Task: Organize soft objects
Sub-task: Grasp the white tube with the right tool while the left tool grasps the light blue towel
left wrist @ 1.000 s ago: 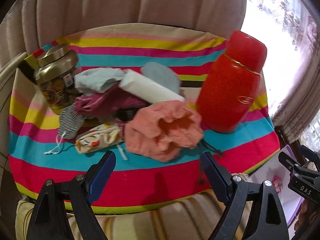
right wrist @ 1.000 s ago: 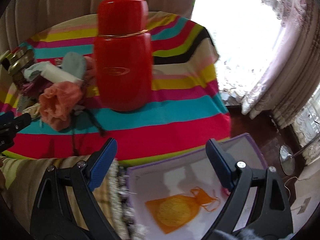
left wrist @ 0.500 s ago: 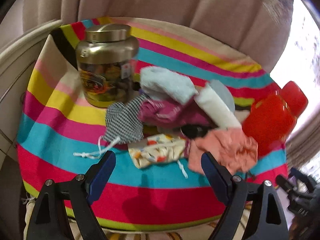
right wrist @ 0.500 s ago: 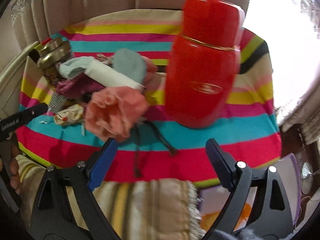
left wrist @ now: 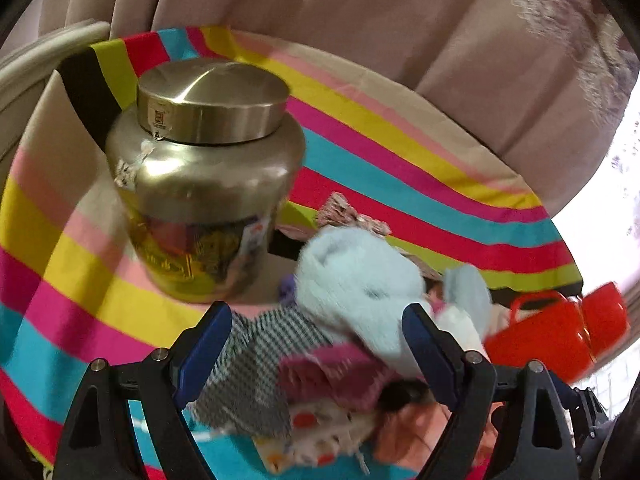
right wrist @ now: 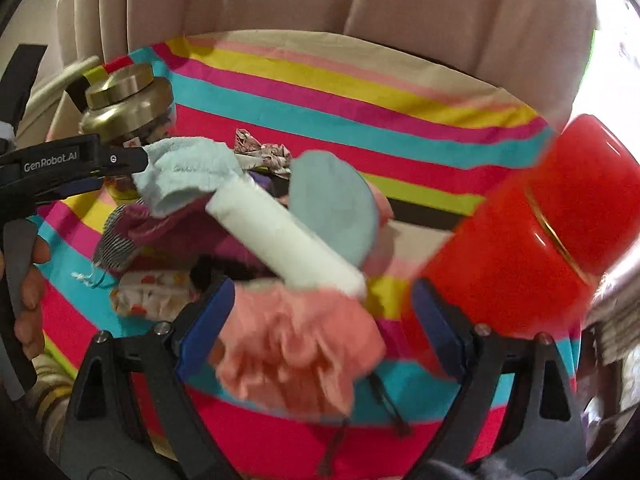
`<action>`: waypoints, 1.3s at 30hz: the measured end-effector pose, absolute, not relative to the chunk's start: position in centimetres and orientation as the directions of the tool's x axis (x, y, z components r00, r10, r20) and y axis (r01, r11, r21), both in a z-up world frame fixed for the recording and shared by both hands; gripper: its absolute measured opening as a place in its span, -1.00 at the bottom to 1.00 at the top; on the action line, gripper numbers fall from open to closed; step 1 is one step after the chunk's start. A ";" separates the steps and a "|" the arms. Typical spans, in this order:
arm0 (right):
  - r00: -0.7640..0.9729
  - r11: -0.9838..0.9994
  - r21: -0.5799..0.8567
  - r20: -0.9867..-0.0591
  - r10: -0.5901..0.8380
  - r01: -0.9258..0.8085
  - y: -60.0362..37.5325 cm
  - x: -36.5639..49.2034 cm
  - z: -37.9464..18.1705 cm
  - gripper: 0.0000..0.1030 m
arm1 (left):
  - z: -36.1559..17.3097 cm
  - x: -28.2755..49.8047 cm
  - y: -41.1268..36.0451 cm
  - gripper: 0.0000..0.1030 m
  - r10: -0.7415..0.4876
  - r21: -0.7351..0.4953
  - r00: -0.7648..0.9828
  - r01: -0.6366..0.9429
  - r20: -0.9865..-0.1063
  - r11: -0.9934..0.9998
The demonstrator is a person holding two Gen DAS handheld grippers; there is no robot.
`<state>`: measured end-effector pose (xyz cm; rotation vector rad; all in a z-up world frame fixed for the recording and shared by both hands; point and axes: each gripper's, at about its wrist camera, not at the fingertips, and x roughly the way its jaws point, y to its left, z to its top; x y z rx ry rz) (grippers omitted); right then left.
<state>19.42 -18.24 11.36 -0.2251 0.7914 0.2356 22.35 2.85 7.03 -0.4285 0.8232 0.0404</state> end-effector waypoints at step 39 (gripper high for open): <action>0.745 0.938 -0.114 -0.642 0.182 -0.328 -16.1 18.2 13.1 -0.05 | 11.3 17.6 -0.9 -0.66 0.109 -0.068 0.744 -0.203 -0.659 0.977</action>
